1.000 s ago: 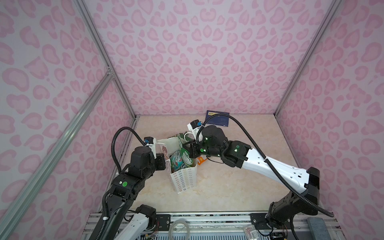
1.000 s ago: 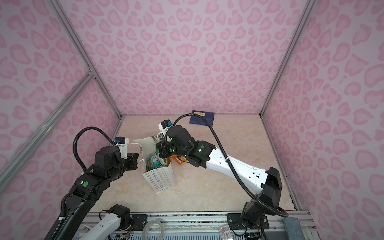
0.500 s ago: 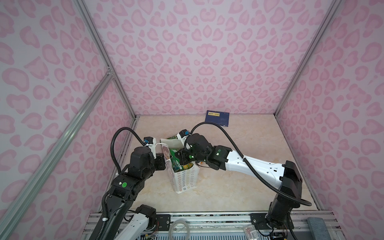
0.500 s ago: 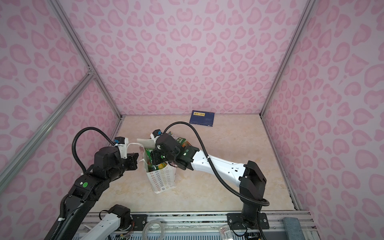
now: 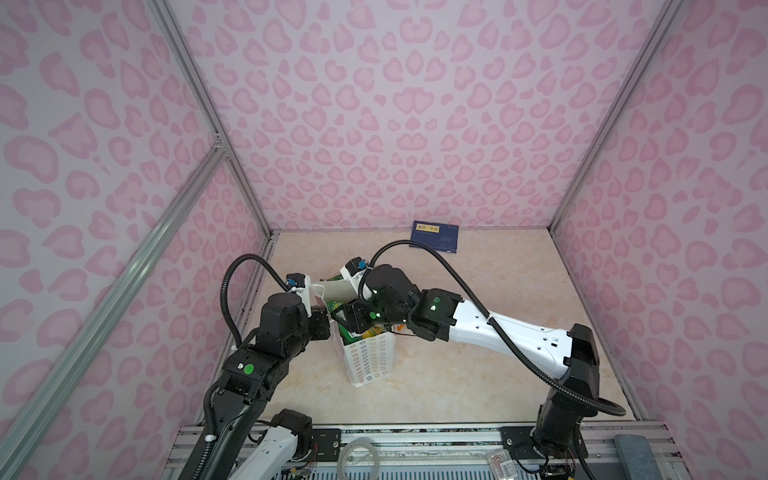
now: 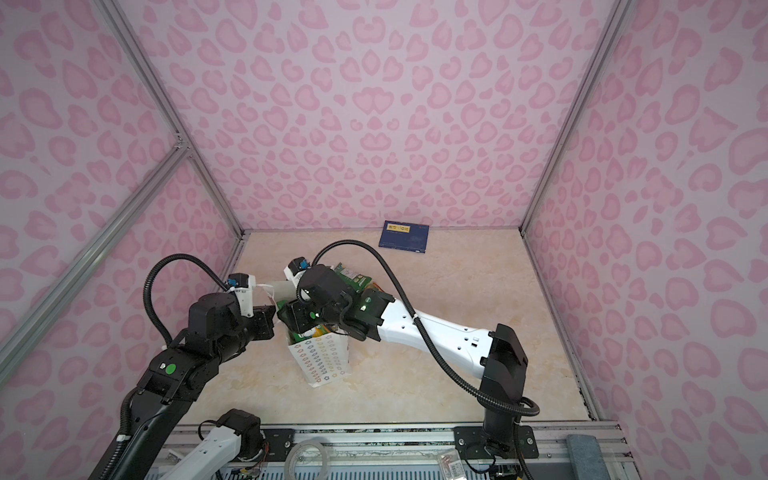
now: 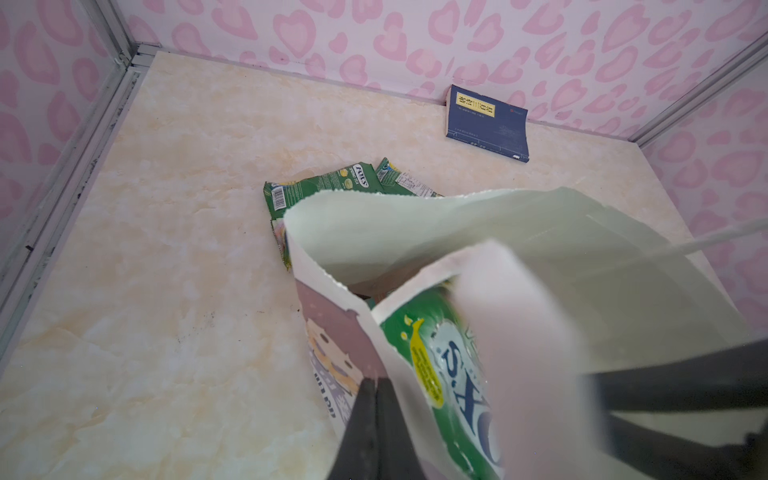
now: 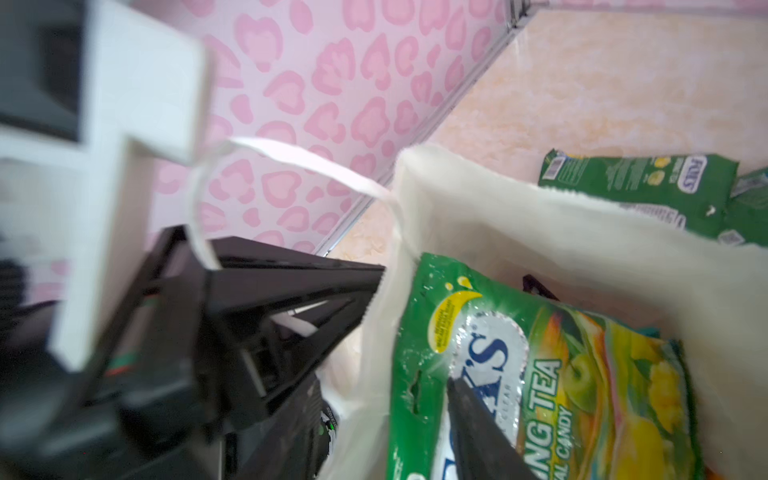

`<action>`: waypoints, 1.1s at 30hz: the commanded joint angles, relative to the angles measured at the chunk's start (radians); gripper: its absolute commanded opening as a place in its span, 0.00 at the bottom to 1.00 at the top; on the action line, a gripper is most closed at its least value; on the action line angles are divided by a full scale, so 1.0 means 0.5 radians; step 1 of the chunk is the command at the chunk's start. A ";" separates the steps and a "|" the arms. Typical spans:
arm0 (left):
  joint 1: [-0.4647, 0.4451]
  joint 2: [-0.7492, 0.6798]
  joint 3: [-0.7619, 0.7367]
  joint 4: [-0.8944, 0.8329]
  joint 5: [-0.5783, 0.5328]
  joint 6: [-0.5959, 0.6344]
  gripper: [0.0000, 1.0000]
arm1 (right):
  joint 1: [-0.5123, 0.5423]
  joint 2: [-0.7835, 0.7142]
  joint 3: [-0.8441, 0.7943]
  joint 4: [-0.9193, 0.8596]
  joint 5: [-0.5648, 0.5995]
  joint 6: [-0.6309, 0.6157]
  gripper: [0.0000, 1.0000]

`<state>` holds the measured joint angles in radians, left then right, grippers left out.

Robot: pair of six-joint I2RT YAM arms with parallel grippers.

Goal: Place the snacks into the paper bag
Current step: 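Lower the green packet into the bag held by the left gripper, then open the right gripper and withdraw it from the bag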

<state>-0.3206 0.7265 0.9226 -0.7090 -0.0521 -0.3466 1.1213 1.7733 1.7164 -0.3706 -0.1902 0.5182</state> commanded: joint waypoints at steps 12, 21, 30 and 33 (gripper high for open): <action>0.001 -0.020 -0.004 0.023 -0.019 0.011 0.06 | 0.063 -0.423 0.091 -0.554 0.992 -0.495 0.86; -0.002 -0.008 -0.002 0.020 -0.009 0.011 0.06 | 0.165 -0.527 -0.102 -0.620 1.589 -0.503 0.92; 0.000 -0.002 0.002 0.017 -0.003 0.015 0.06 | 0.250 -0.760 -0.288 -0.482 1.627 -0.506 0.93; -0.001 -0.013 -0.001 0.020 -0.021 0.013 0.06 | 0.152 -0.790 -0.359 -0.435 1.339 -0.441 0.94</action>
<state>-0.3218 0.7231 0.9226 -0.7090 -0.0528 -0.3470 1.2247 1.3808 1.5600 -0.6334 0.5747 0.2768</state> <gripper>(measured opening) 0.059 0.945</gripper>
